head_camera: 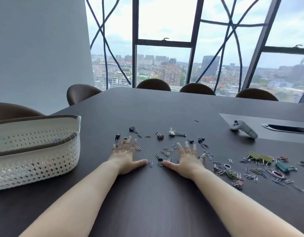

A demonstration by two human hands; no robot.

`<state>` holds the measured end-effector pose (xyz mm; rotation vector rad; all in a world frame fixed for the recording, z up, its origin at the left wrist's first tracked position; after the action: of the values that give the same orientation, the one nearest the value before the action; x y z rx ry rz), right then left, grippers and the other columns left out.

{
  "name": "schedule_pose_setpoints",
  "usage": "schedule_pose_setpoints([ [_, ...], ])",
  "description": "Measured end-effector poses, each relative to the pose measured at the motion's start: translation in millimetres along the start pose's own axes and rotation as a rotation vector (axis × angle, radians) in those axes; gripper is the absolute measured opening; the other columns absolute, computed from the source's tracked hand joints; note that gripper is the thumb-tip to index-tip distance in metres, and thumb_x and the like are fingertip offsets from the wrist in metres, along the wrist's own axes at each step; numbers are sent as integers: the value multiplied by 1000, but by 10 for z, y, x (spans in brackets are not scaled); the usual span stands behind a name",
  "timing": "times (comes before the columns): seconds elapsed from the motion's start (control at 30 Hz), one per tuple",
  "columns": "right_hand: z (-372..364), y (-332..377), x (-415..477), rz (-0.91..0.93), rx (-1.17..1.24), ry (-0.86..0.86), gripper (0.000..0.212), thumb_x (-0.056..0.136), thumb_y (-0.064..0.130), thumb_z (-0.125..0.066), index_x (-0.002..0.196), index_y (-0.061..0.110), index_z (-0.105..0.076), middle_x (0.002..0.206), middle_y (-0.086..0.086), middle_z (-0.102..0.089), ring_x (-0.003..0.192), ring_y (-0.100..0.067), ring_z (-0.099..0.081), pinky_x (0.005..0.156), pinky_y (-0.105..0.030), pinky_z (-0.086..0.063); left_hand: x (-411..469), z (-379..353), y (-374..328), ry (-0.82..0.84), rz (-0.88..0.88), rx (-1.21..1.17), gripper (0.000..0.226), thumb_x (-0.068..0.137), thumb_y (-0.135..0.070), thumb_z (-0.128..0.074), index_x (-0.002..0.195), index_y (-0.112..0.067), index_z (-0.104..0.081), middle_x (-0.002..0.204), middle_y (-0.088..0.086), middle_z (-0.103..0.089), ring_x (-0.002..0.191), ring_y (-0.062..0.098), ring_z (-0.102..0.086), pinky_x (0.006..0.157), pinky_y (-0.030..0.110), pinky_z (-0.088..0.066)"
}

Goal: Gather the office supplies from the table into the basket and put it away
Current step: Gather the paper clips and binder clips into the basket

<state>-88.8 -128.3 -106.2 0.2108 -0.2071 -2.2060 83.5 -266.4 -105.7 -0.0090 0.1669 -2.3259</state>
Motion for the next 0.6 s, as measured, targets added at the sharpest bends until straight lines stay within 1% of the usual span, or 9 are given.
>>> schedule_pose_setpoints([
  [0.07, 34, -27, 226, -17, 5, -10, 114, 60, 90, -37, 146, 32, 11, 156, 1, 19, 141, -29, 24, 110, -64, 8, 161, 23, 146, -12, 63, 19, 101, 74, -80, -31, 146, -25, 13, 155, 0, 20, 141, 25, 24, 112, 57, 7],
  [0.13, 67, -30, 441, -16, -1, -20, 118, 56, 91, -38, 145, 34, 14, 156, 1, 19, 141, -31, 24, 108, -65, 9, 341, 24, 242, -3, 95, 16, 104, 69, -84, -32, 145, -30, 14, 155, -1, 21, 141, 26, 24, 110, 61, 5],
  [0.27, 109, 10, 887, 21, 15, -32, 120, 52, 92, -41, 143, 39, 16, 156, 3, 20, 141, -31, 25, 108, -66, 8, 747, 54, 312, -4, 85, -1, 108, 64, -86, -36, 143, -35, 16, 154, -5, 23, 139, 27, 28, 108, 65, 4],
  [0.4, 108, 48, 1300, 50, 17, -6, 116, 53, 91, -42, 143, 43, 12, 157, 7, 15, 143, -29, 20, 109, -64, 5, 1148, 90, 346, -13, 48, -26, 106, 63, -84, -43, 144, -39, 10, 155, -7, 20, 139, 28, 27, 107, 65, 3],
  [0.5, 64, 75, 1454, 80, 25, 21, 106, 58, 88, -44, 144, 45, 2, 158, 11, 1, 146, -24, 8, 112, -60, 2, 1350, 59, 310, 24, 2, -5, 93, 69, -80, -42, 144, -42, -4, 156, -10, 10, 144, 24, 13, 110, 62, -1],
  [0.57, 71, 104, 1467, 112, 37, 0, 97, 64, 83, -44, 144, 44, -6, 157, 12, -8, 146, -21, 1, 115, -54, 0, 1389, 70, 264, 11, -53, -30, 82, 74, -75, -43, 144, -38, -18, 157, -10, -2, 145, 18, -1, 114, 54, -5],
  [0.6, 82, 122, 1454, 131, 50, -17, 92, 67, 80, -45, 144, 42, -10, 156, 11, -13, 146, -20, -2, 116, -50, -3, 1380, 95, 237, -24, -86, -76, 77, 77, -71, -45, 142, -35, -26, 156, -9, -11, 144, 15, -10, 116, 48, -9],
])
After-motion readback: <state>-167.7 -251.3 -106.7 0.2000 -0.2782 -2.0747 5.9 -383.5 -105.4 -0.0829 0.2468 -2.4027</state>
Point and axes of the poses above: each hand's wrist, its own x-axis towards the middle knuckle, its own z-axis out of the back of the hand, y = z × x, the point moved 10 cm from there along x, towards the middle knuckle
